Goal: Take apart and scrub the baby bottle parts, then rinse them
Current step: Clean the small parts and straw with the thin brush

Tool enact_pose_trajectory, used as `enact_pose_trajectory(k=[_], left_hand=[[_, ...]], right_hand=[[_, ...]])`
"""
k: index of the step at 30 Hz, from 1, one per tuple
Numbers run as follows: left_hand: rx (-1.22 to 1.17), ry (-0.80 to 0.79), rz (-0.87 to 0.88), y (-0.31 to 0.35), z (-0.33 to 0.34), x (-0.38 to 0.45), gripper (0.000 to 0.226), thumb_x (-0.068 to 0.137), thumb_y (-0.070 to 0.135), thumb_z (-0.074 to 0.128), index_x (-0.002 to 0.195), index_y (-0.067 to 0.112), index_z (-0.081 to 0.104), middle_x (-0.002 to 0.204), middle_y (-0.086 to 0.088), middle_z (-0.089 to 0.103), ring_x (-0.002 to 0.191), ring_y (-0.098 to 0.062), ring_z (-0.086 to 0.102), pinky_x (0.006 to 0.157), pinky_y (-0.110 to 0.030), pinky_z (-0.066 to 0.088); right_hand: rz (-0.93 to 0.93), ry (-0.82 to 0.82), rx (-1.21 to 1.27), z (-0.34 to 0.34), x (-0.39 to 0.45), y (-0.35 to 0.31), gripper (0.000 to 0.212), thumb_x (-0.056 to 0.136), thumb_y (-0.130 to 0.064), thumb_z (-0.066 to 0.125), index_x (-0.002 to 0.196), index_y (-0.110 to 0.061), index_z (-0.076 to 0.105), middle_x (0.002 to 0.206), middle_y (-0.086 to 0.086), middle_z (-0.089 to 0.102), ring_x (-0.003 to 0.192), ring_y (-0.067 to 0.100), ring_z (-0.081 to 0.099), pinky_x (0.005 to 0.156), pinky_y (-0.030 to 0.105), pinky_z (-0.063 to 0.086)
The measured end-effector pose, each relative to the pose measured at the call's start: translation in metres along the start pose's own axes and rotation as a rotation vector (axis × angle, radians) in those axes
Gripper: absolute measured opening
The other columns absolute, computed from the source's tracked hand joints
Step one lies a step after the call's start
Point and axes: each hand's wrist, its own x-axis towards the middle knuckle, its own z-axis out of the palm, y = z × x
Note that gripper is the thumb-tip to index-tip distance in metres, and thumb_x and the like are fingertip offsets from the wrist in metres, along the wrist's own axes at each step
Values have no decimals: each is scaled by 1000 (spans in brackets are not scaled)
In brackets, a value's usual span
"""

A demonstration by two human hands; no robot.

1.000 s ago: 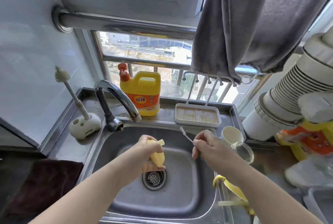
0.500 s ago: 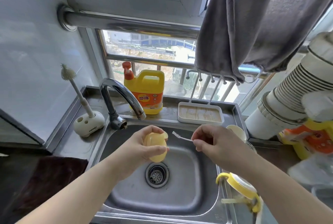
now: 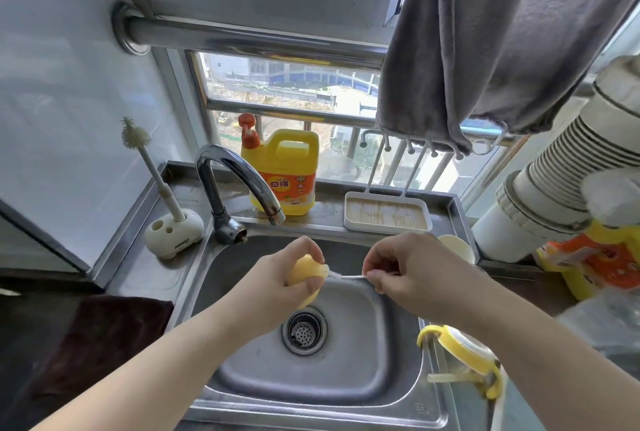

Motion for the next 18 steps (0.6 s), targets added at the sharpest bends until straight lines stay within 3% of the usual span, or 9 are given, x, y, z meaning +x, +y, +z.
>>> enact_pose_trajectory(k=[3,5,8,12,14,16,18], left_hand=[[65,16,35,1,2,-1,22,88,24,62,86,44,52,100,10,63,81,-12,59,68,-20,48],[111,30,81,1,3,-2,24,88,19,63,83,42,56,104,21,57,99,-9,58,77,-7,40],[186,36,126,2,6,-2,11,87,15,63,94,23,66,103,21,54,108,-8,55,77,2,31],[184,59,150,-2,4,-1,12,87,15,64,94,20,72,110,13,60,109,2,52,80,-6,35],[177,64,140,-3,3,-1,13,87,15,64,95,21,73,107,20,53,111,8,47,86,-12,35],[167,68,144,-2,6,1,13,87,15,64,94,19,74,97,29,53,106,3,53,84,-9,38],[162,49,144,-2,8,2,12,87,16,64,92,19,74,94,25,59,98,-3,58,86,-16,44]], right_hand=[[0,-3,-26,3,3,-2,12,87,-24,59,83,-27,69,70,-16,61,67,-4,53,59,7,37],[2,16,-36,6,6,-5,12,88,-24,59,84,-25,70,71,-15,60,70,-1,54,59,8,37],[-38,28,-52,13,10,-11,11,89,-26,58,87,-25,69,69,-16,54,72,2,53,57,5,36],[-57,-7,-109,14,9,-9,11,90,-26,56,91,-24,67,79,-13,60,74,4,52,59,5,38],[-60,26,-139,12,9,-3,12,89,-26,55,90,-25,67,88,-10,67,84,9,57,75,22,47],[-78,77,-204,16,9,-6,13,90,-30,52,91,-26,64,94,-9,67,90,13,58,78,28,46],[-135,88,-247,24,7,-10,13,91,-30,49,92,-26,61,95,-9,64,91,14,57,73,27,42]])
